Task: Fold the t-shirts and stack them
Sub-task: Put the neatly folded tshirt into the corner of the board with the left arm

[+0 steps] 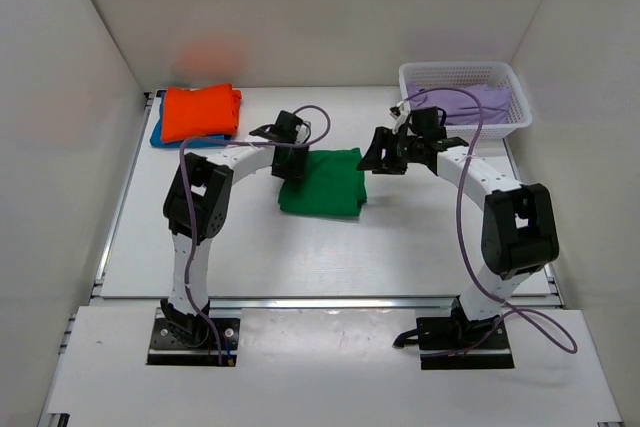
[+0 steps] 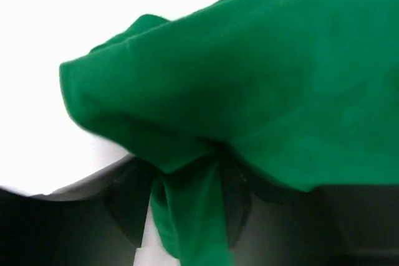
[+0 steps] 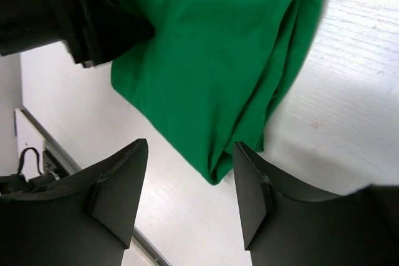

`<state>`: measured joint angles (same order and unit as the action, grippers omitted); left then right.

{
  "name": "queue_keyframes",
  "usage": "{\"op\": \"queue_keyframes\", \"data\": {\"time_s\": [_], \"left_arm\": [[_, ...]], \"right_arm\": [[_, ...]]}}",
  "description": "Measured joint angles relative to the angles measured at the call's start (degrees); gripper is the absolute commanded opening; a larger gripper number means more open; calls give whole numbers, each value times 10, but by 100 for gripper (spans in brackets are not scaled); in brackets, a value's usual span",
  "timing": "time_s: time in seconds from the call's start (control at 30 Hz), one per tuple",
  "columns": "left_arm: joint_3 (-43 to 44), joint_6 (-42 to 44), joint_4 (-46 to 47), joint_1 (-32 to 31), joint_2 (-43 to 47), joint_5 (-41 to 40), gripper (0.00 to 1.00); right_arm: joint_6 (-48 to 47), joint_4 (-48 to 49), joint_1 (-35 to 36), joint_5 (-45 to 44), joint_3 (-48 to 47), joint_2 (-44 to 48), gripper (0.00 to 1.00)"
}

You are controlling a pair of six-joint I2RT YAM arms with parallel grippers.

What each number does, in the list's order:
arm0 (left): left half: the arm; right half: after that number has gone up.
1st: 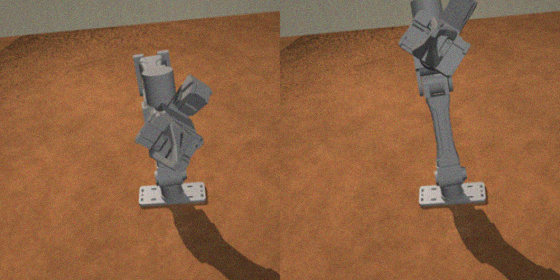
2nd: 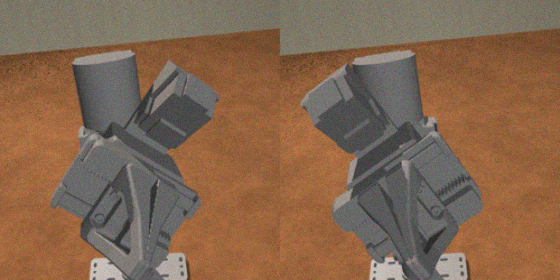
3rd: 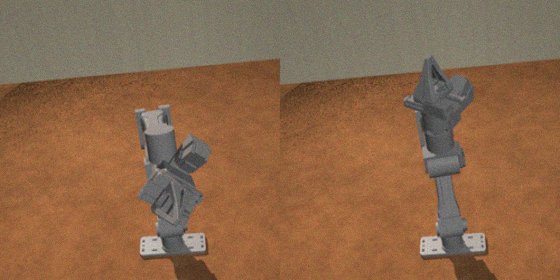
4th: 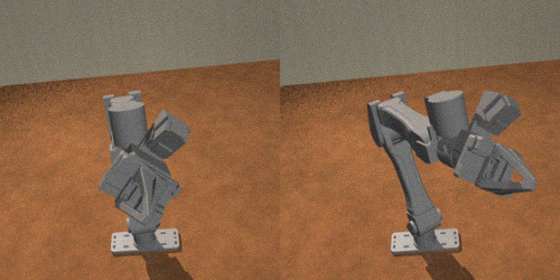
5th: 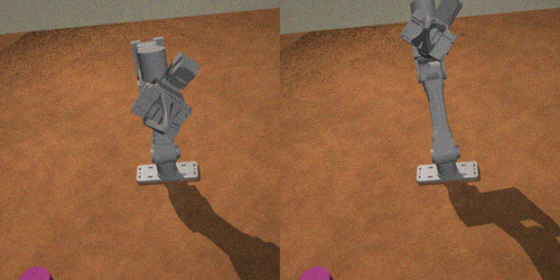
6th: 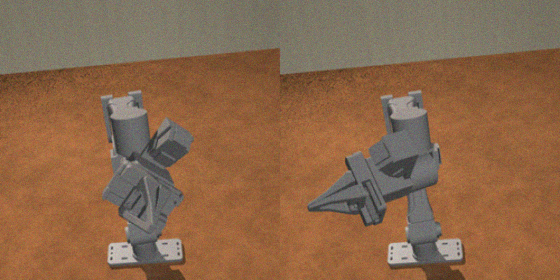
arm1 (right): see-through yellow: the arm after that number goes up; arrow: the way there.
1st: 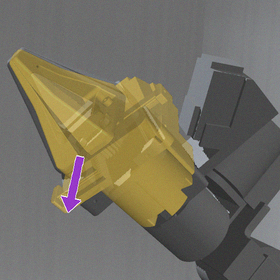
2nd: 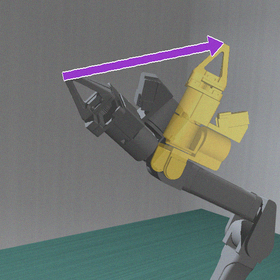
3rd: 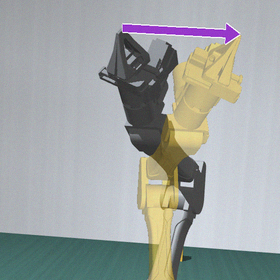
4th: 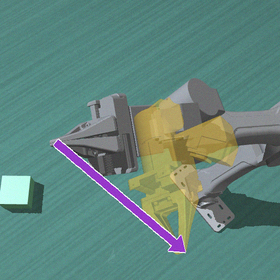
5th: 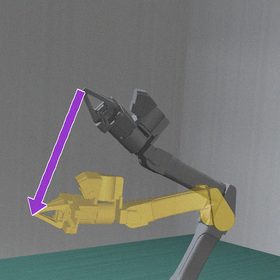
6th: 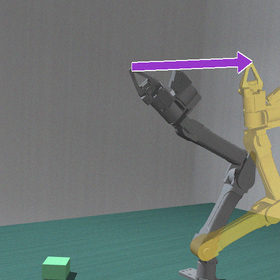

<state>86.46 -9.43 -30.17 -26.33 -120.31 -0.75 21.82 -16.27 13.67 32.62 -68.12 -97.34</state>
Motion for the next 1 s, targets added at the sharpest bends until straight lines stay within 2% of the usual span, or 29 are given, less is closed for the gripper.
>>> {"op": "queue_keyframes", "data": {"time_s": [0.03,0.07,0.4,0.67,0.77,1.0], "left_arm": [[5,-8,-4,0,-3,5,14],[8,-15,-7,0,-6,20,0],[31,-9,-43,23,-14,74,0],[78,23,-103,95,-14,36,0],[134,37,-121,127,-21,16,0],[384,75,-167,167,-116,-43,0]], "right_arm": [[2,1,-1,2,3,7,54],[5,2,-3,5,5,13,54],[16,9,-17,12,30,51,53],[23,7,-28,12,42,99,51],[24,10,-35,13,62,131,50],[31,8,-48,14,129,192,49]]}}
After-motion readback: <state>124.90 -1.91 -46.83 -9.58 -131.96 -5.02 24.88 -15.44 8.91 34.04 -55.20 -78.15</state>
